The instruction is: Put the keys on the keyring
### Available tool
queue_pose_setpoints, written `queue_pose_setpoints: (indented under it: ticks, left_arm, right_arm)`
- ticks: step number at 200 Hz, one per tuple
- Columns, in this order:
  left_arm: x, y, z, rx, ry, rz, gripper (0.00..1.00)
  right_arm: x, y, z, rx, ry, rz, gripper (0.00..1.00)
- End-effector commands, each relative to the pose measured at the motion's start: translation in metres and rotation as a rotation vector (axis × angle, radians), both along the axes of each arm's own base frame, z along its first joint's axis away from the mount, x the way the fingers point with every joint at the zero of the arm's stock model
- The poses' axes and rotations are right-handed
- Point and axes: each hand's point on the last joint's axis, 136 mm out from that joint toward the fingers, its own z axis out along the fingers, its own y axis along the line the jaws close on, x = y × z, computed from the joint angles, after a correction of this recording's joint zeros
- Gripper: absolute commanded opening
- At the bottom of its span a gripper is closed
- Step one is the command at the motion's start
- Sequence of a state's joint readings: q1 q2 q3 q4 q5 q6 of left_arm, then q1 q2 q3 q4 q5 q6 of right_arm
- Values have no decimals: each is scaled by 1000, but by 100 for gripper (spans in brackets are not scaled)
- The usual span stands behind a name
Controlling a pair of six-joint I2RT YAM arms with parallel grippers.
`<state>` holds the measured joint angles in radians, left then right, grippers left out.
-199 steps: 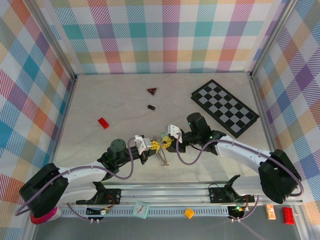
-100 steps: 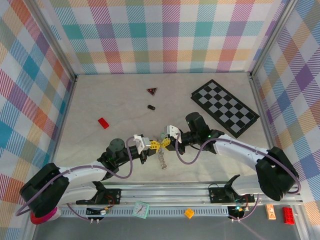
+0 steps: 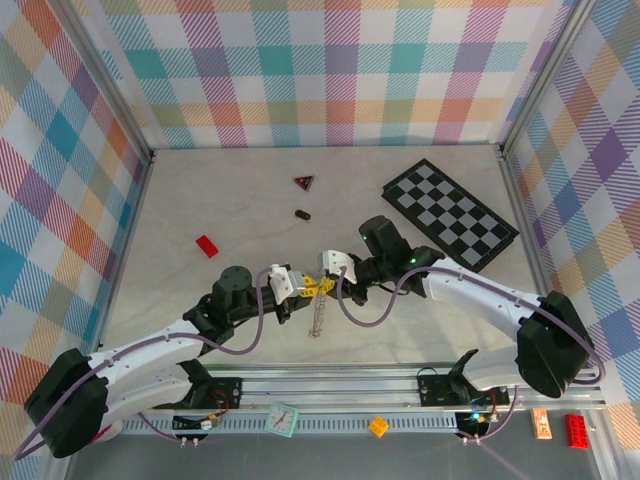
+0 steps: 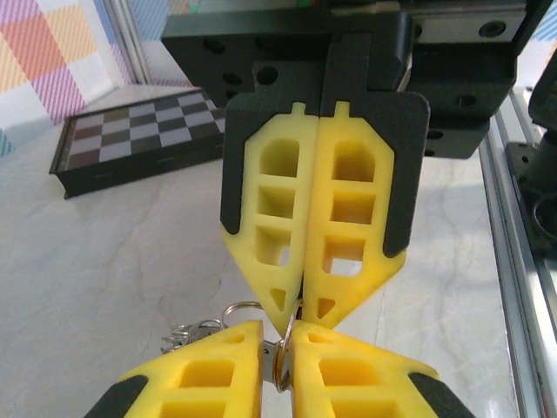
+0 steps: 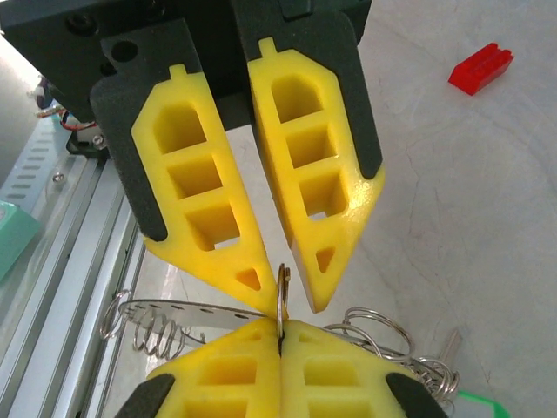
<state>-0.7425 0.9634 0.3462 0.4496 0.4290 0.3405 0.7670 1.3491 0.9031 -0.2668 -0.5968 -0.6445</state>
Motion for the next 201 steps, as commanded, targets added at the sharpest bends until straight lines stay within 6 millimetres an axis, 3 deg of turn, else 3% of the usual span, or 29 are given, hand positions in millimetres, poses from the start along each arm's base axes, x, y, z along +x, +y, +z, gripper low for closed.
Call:
queue_pose_setpoints:
  ticks: [1, 23, 53, 71, 103, 129, 146, 173, 201]
  left_arm:
    - [-1, 1, -8, 73, 13, -19, 13]
    - [-2, -1, -10, 92, 23, -39, 0]
    - [-1, 1, -9, 96, 14, -23, 0]
    - [2, 6, -6, 82, 8, 18, 0]
    - [10, 20, 0, 45, -10, 124, 0]
    - [16, 33, 2, 57, 2, 210, 0]
    - [17, 43, 5, 52, 6, 260, 0]
    - [21, 57, 12, 46, -4, 339, 0]
    - [21, 62, 12, 44, 3, 362, 0]
  right_arm:
    - [-10, 8, 14, 21, -27, 80, 0]
    - [-12, 12, 19, 26, -32, 99, 0]
    - [-3, 12, 24, 43, -28, 35, 0]
    - [15, 2, 27, 62, 11, -104, 28]
    - [45, -25, 24, 97, 129, -417, 44]
    - [78, -52, -1, 70, 273, -802, 48]
    - [85, -63, -24, -30, 393, -959, 47]
    - [76, -45, -46, -177, 594, -932, 43]
    - [77, -30, -67, -292, 685, -892, 40]
